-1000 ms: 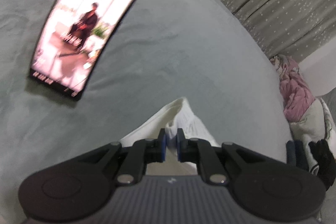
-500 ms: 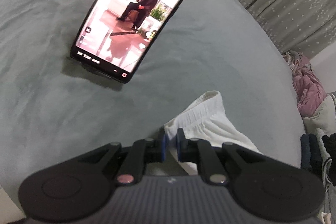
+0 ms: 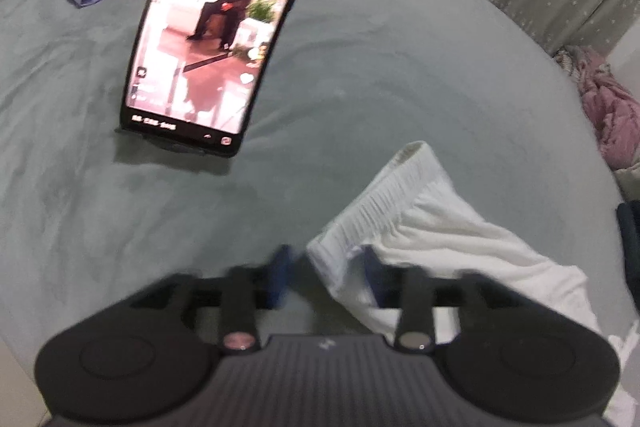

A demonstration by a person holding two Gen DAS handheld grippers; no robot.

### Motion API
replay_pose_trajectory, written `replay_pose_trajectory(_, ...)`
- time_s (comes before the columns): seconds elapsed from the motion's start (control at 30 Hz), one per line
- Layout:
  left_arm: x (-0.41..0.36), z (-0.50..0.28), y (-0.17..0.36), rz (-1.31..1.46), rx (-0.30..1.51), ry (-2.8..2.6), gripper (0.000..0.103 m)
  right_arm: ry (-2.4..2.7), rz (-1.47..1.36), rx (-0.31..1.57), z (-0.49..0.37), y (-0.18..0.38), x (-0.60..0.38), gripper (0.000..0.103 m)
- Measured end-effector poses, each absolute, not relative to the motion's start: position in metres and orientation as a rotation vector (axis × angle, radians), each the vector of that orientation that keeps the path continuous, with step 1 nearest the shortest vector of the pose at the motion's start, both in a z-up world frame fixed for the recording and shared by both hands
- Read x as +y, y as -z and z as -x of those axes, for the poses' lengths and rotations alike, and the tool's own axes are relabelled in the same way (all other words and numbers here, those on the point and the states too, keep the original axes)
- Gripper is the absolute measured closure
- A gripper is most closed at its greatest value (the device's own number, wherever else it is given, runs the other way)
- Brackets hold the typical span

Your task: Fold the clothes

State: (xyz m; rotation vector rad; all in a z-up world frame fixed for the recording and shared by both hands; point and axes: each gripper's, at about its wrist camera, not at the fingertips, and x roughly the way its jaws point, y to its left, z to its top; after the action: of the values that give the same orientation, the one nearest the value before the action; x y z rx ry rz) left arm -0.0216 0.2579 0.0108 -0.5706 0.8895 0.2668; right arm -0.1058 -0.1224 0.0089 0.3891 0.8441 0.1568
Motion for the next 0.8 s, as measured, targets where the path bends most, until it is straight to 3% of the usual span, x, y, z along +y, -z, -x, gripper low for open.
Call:
replay_pose_trajectory(0.13,0.251,0.010,-0.022,0.465,0.834,-0.235,0.014,-0.141,-0.363,0.831,0.109,-0.016,-0.128,0.082)
replay_pose_trajectory(0.33,0.252,-0.024,0.000,0.464,0.846,-0.162,0.018,-0.137,-0.352,0.813,0.110,-0.018,-0.137,0.081)
replay_pose_trajectory(0.6,0.248,-0.034,0.023,0.376,0.685,-0.046,0.019,-0.139,-0.351,0.806,0.108,-0.018,-0.144,0.082)
replay_pose_trajectory(0.67,0.246,-0.027,0.030,0.366,0.668,-0.041,0.027,-0.140,-0.353,0.806,0.108,-0.017,-0.146,0.082)
replay_pose_trajectory(0.77,0.248,-0.021,0.034,0.358,0.644,-0.042,0.049,-0.142,-0.353,0.800,0.109,-0.018,-0.149,0.082)
replay_pose_trajectory(0.8,0.249,-0.019,0.034,0.364,0.642,-0.041,0.064,-0.140,-0.356,0.798,0.109,-0.018,-0.150,0.082)
